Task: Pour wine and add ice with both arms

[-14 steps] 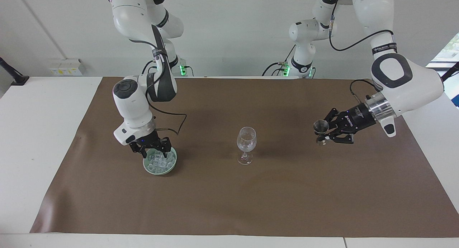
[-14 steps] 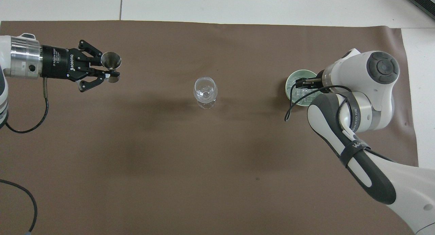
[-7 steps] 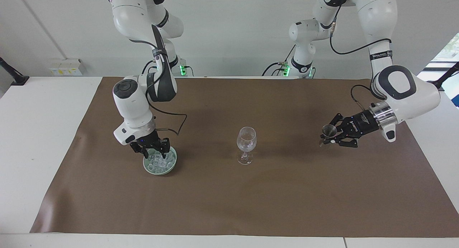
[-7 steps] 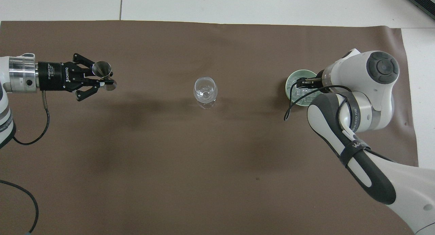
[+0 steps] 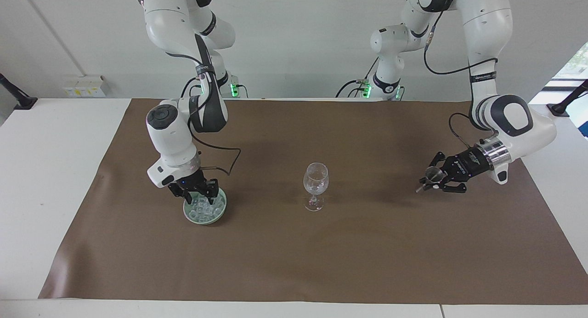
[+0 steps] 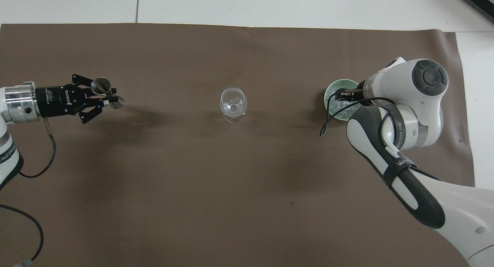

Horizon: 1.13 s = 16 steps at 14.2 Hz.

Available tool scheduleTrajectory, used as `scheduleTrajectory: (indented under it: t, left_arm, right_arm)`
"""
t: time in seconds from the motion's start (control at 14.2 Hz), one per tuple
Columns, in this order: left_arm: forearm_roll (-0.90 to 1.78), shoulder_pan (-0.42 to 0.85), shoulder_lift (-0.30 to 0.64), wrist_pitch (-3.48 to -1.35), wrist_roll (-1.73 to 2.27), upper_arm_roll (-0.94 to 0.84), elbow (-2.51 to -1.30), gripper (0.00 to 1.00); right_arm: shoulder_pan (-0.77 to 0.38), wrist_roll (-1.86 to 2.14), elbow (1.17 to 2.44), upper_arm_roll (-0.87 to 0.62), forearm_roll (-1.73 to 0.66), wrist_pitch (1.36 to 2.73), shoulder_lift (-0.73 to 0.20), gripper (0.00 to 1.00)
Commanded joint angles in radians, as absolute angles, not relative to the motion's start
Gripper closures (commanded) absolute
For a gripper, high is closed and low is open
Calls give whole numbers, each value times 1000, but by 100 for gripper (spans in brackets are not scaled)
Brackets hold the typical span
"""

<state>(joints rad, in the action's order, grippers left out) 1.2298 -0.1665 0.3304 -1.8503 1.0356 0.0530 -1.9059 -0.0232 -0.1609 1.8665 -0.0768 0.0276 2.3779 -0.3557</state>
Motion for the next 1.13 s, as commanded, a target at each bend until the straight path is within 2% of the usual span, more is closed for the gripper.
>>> scheduleTrajectory:
  t: [0.0,0.14,0.28,0.56,0.7,0.92,0.99,1.06]
  left_arm:
    - [1316,-184,354,-1790,935,96,-1939,100]
    - [1350,-187,373,-1789,927,103,-1945,100]
    - [1441,-195,379,-1781,875,124,-2017,100]
    - [1466,-195,382,-1786,848,127,-2054,100]
    - [1466,-193,382,-1792,816,127,-2069,100]
    - [1465,-195,390,-1798,743,133,-2069,100]
    - [1466,-195,391,-1799,741,135,-2069,100]
    - [1465,-195,391,-1807,741,135,-2069,100]
  right_arm:
    - [-25,-195,1855,-78,51,2391,-373,36]
    - [-26,-199,1855,-80,51,2390,-373,44]
    - [-26,-213,1853,-78,51,2387,-371,52]
    - [-35,-216,1855,-78,51,2384,-373,54]
    - [-35,-215,1853,-78,52,2382,-371,60]
    - [-37,-216,1855,-78,52,2373,-371,86]
    - [-37,-216,1855,-77,52,2370,-371,100]
    - [-37,-216,1855,-77,52,2367,-371,100]
